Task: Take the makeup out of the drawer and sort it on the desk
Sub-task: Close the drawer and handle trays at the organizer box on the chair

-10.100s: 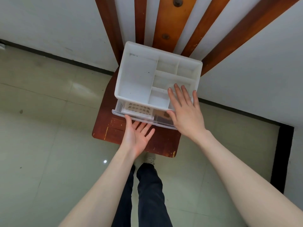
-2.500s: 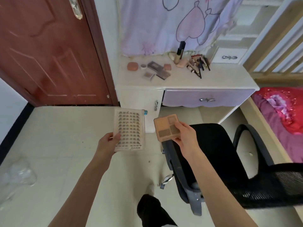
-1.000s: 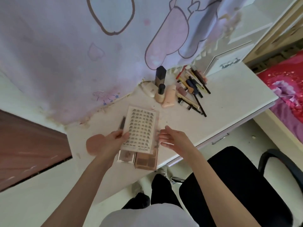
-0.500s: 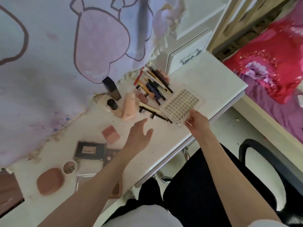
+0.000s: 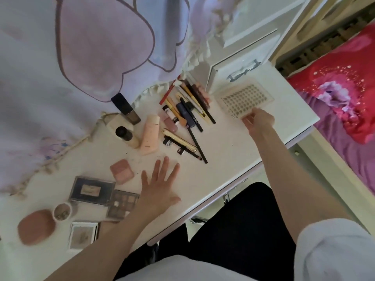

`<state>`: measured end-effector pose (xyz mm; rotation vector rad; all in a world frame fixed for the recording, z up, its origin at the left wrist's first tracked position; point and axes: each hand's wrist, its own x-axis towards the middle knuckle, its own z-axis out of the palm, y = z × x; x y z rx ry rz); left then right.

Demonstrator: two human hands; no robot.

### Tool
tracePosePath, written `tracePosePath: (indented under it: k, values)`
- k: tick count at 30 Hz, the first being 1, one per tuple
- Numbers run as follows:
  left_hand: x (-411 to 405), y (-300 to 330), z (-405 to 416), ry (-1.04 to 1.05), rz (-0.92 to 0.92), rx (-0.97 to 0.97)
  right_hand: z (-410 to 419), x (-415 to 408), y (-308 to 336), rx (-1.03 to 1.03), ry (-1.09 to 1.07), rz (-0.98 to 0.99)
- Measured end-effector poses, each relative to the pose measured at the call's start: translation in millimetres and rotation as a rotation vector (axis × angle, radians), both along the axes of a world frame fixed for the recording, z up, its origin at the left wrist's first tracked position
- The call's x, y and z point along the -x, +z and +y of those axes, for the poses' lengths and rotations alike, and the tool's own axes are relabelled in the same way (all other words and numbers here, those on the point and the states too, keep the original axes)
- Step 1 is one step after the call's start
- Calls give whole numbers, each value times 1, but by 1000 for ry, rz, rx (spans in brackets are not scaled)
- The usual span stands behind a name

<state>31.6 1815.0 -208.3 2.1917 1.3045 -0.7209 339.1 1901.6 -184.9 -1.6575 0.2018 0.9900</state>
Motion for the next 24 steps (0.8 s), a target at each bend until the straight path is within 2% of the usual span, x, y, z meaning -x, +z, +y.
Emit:
tracePosePath:
  k: [2,6,10,15,18,22,24]
  values:
    - [-1,1,0,16,9,0,7,-2,-4,57,112,-93]
    - [-2,3,-1,15,9,-8,17,2,-7,130,204,-262]
    - [-2,4,0,20,5,-4,19,6,-4,104,317,-279]
    - [1,4,4,16,-10,17,3,11,-9,165,545,-409]
    - [3,6,10,38,-60,99,-17,28,-11,214,701,-461]
    - [7,20,24,137,-172,219,-45,60,-5,258,883,-635]
    - [12,34,26,181,-214,174,-54,77,5,240,988,-770]
